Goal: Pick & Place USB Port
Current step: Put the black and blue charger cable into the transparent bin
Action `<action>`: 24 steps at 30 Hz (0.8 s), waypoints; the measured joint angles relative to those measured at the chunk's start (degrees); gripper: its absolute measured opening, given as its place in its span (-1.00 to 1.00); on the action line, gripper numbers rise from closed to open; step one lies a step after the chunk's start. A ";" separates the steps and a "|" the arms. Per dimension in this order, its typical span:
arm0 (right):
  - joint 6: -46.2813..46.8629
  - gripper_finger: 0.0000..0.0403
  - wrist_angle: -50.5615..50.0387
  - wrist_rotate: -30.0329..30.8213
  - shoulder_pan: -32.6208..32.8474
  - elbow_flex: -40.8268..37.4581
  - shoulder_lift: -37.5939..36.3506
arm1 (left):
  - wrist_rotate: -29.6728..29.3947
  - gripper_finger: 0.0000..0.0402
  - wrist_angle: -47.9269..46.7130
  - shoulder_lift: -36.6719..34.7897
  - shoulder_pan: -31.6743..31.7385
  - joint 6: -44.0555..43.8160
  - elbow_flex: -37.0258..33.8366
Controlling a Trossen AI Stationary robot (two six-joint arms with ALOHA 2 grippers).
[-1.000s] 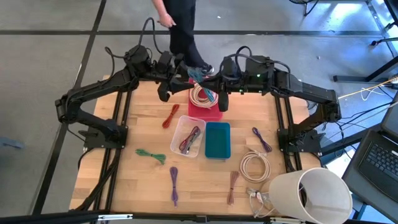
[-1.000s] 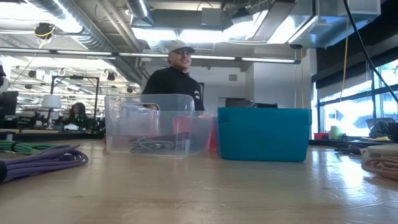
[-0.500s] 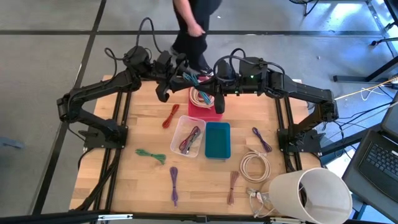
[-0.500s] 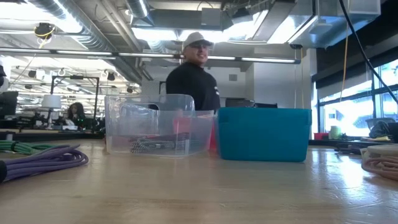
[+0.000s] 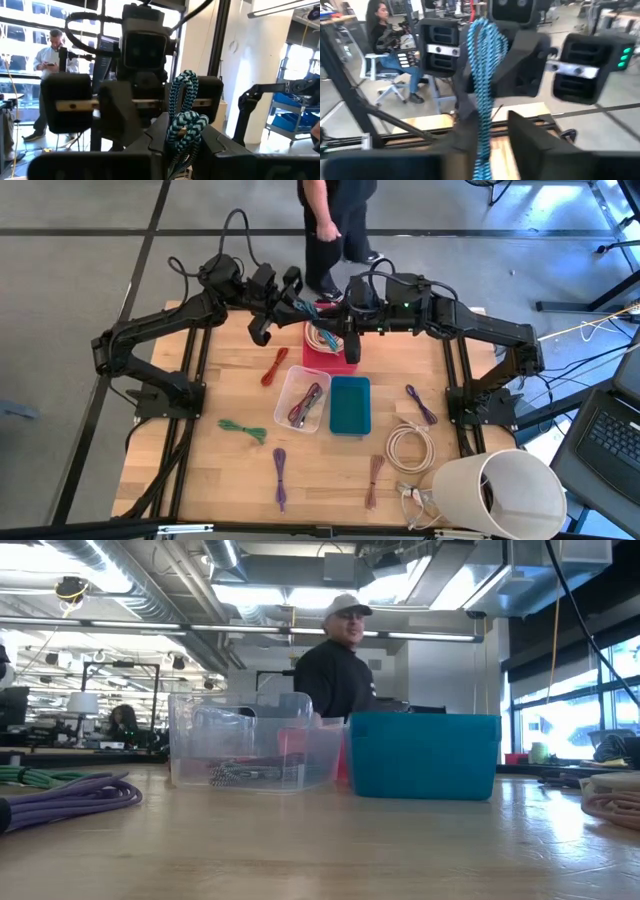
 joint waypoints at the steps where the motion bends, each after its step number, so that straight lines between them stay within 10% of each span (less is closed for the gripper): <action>1: -0.47 -0.33 0.02 0.31 0.00 0.00 -0.03 | 0.19 -0.81 -0.07 0.00 0.00 -0.02 0.00; 9: 2.10 0.34 -22.54 15.81 -0.09 8.26 -1.50 | 1.35 -0.81 -8.71 -0.46 1.34 0.22 -0.02; 15: 13.99 0.30 -53.68 35.58 -0.07 17.71 -1.63 | -1.90 -0.81 -26.34 -1.46 3.27 0.96 -0.02; 24: 18.85 0.19 -66.89 41.94 -0.15 18.88 -2.26 | -18.65 -0.81 -49.59 2.64 -1.80 -2.64 -0.08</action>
